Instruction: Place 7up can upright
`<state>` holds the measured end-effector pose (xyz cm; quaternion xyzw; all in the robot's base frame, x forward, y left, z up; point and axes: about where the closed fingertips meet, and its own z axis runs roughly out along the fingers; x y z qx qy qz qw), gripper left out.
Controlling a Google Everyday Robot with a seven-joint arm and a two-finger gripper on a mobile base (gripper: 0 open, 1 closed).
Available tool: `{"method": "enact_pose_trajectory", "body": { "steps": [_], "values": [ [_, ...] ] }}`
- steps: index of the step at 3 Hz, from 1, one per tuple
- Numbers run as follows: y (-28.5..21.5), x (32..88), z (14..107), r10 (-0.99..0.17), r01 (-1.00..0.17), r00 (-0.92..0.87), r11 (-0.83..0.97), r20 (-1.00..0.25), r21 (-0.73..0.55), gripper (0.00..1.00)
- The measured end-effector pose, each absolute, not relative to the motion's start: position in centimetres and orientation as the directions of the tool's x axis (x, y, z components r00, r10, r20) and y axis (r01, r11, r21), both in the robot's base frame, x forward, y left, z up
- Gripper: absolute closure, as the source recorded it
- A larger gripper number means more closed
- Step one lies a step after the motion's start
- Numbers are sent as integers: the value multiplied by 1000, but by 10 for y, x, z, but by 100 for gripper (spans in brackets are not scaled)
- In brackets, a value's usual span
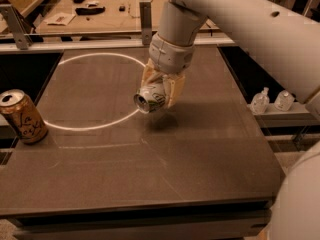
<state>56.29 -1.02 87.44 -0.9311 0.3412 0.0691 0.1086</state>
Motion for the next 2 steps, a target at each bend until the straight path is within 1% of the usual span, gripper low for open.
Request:
{"method": "enact_pose_trajectory", "body": {
  "steps": [1,2],
  "values": [
    [-25,561,892,-719,-776,628,-605,-298,-178,100],
    [-33,555,905,-736,-852,521,-479,-432,-213,100]
  ]
}}
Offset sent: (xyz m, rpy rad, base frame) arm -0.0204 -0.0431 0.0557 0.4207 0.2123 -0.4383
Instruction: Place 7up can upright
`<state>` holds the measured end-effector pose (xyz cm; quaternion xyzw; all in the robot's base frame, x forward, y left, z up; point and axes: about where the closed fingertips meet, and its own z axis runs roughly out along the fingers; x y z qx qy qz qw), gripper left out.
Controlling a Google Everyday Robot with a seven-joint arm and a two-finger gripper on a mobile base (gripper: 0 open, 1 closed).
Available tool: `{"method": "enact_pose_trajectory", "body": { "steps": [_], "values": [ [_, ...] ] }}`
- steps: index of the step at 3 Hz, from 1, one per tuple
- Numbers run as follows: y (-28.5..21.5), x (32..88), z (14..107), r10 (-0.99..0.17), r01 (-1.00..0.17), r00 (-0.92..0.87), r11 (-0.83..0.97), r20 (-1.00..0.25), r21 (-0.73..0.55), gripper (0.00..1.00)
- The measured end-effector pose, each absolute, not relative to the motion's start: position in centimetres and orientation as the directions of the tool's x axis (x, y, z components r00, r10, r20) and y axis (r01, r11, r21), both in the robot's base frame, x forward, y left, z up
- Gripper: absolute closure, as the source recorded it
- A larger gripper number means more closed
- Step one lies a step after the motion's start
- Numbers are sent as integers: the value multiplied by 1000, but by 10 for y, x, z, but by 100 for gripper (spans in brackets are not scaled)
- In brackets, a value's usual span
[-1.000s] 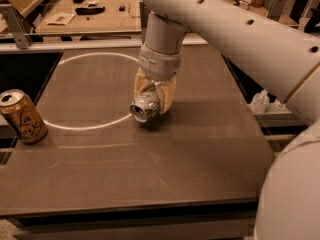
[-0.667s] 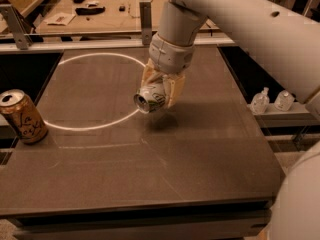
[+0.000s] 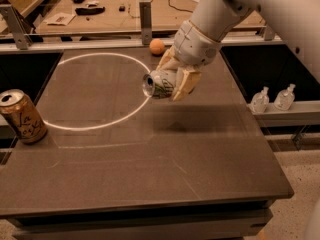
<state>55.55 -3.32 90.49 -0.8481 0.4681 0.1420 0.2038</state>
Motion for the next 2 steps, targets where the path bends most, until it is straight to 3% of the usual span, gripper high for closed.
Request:
{"method": "enact_pose_trajectory", "body": {
  "steps": [2],
  "values": [
    [-38,537,916,-581,-921,388,-272,-716,-279,100]
  ]
}}
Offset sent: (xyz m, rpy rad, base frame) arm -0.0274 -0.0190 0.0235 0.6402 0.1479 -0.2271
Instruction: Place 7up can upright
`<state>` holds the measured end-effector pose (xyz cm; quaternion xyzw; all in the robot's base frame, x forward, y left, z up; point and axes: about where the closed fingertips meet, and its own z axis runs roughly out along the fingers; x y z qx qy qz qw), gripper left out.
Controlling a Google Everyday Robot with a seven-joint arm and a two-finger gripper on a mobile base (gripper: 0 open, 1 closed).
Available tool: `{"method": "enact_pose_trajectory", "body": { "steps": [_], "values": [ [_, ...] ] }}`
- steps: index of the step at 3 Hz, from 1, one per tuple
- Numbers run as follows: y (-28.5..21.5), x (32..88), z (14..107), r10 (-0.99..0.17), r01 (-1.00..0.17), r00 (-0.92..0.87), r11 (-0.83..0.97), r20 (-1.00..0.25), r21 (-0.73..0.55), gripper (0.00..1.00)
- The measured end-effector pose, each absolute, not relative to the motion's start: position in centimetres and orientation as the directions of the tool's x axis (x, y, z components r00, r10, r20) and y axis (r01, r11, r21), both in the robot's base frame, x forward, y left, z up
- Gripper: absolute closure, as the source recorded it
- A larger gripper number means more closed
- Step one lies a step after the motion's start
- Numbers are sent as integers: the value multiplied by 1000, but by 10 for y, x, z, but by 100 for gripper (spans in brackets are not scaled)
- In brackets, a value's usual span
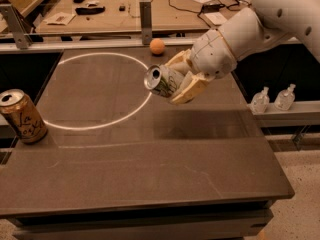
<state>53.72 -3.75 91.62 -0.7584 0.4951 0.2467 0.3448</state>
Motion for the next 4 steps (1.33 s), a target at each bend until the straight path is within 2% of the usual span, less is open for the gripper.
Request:
{"method": "enact_pose_trajectory", "body": {
  "steps": [2,4],
  "values": [
    [-39,531,896,-321,-971,234,-40,-918,-234,100],
    [-38,530,901,-297,-972,229,-26,-927,-232,100]
  ]
}}
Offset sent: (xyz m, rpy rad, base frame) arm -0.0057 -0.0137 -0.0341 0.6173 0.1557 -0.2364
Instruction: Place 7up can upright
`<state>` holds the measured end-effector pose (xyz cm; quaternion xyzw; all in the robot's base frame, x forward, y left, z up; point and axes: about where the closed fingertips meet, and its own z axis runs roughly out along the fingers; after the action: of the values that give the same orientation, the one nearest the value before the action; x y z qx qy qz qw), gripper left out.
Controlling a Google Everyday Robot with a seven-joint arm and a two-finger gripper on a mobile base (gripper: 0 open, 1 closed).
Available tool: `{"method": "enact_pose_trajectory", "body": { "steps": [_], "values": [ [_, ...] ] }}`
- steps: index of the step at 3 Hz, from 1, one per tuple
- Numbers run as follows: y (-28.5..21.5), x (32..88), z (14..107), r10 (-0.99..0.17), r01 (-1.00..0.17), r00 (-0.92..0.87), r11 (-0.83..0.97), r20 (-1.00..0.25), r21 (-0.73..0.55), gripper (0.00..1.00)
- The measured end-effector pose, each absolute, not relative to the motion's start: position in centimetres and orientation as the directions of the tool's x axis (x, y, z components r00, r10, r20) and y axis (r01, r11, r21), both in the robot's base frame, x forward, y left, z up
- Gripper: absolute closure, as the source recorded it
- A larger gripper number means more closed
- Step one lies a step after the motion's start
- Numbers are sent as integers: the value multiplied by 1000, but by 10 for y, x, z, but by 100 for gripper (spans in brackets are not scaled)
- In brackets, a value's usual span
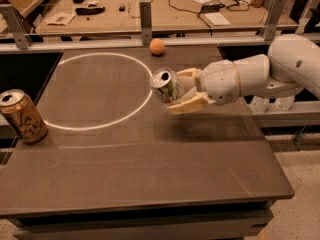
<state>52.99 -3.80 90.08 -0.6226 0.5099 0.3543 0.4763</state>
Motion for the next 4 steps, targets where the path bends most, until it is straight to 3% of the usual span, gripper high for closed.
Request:
{"method": "enact_pose_trajectory", "body": {
  "steps": [4],
  "values": [
    [-42,529,884,-145,-990,39,128,-989,-58,100]
  ]
}}
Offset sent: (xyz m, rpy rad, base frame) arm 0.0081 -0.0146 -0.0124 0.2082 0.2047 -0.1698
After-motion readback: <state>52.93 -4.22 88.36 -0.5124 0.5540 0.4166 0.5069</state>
